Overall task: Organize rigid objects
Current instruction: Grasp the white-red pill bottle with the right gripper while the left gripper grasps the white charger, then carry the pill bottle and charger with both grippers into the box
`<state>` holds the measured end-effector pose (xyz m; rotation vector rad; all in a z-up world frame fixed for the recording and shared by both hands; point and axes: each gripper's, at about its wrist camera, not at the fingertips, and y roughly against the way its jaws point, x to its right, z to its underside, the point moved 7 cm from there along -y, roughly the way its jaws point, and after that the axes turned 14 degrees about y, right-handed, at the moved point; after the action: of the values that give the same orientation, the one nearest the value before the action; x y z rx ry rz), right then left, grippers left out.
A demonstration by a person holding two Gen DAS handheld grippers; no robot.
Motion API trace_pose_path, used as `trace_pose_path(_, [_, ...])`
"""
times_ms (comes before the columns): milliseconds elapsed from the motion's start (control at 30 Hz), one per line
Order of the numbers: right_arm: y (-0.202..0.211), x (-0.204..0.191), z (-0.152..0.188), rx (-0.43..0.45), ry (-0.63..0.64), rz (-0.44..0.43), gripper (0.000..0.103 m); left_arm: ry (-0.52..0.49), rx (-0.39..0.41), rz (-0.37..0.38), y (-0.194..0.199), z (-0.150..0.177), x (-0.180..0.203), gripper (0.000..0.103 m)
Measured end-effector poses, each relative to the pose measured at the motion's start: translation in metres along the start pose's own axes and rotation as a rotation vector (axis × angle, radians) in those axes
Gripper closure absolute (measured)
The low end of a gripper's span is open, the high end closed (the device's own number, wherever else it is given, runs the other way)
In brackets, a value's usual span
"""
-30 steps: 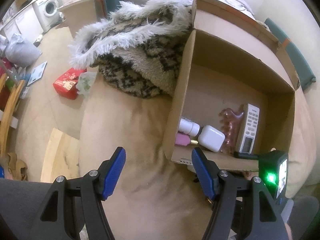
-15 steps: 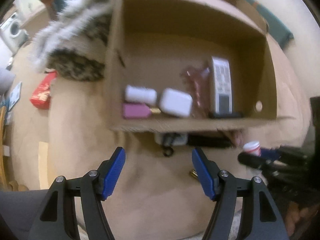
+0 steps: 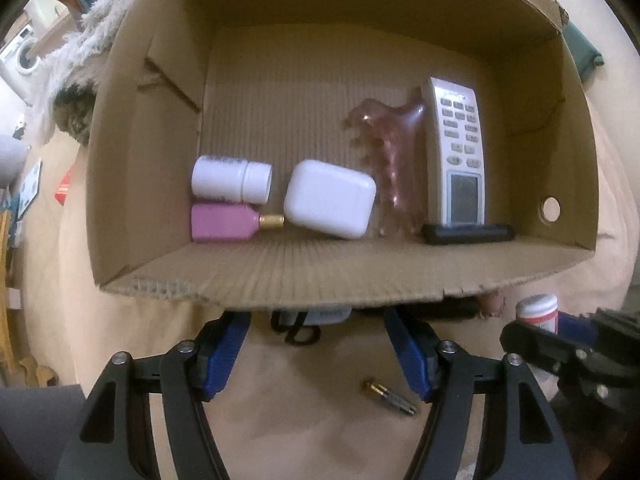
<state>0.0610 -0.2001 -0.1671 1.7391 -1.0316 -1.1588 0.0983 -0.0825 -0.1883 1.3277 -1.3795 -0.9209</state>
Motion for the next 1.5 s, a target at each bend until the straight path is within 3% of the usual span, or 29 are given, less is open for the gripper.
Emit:
trace_pose_path(33, [0.000,0.000,0.001,0.002,0.005,0.001,0.075,0.000,0.003,-0.008,0.000,-0.001,-0.001,0.064])
trace_pose_path(400, [-0.001,-0.003,-0.001,0.010,0.010,0.017,0.075,-0.012,0.002,-0.037,0.007,0.013,-0.017,0.064])
trace_pose_path(567, [-0.004,-0.002,0.000,0.007,0.008,0.035,0.075,0.006,0.012,-0.132,0.016,0.018,-0.041,0.064])
trace_pose_path(667, [0.000,0.000,-0.001,0.022,-0.002,0.041,0.075,0.027,-0.005,-0.150,0.022,0.024,-0.058,0.064])
trace_pose_path(867, [0.011,-0.001,0.001,0.051,0.001,0.032,0.075,0.054,-0.021,-0.100,0.049,0.037,-0.075,0.064])
trace_pose_path(1033, [0.022,-0.006,0.002,0.079,0.042,0.048,0.075,0.021,0.066,-0.069,0.081,0.037,-0.071,0.064])
trace_pose_path(1167, [0.044,-0.020,-0.004,0.157,0.090,0.040,0.075,0.041,0.152,-0.043,0.108,0.026,-0.071,0.064])
trace_pose_path(1267, [0.065,-0.030,-0.011,0.221,0.129,0.045,0.075,0.089,0.170,0.033,0.124,0.014,-0.069,0.065])
trace_pose_path(1500, [0.111,-0.034,-0.035,0.323,0.143,0.070,0.075,0.103,0.254,0.071,0.165,-0.007,-0.059,0.065])
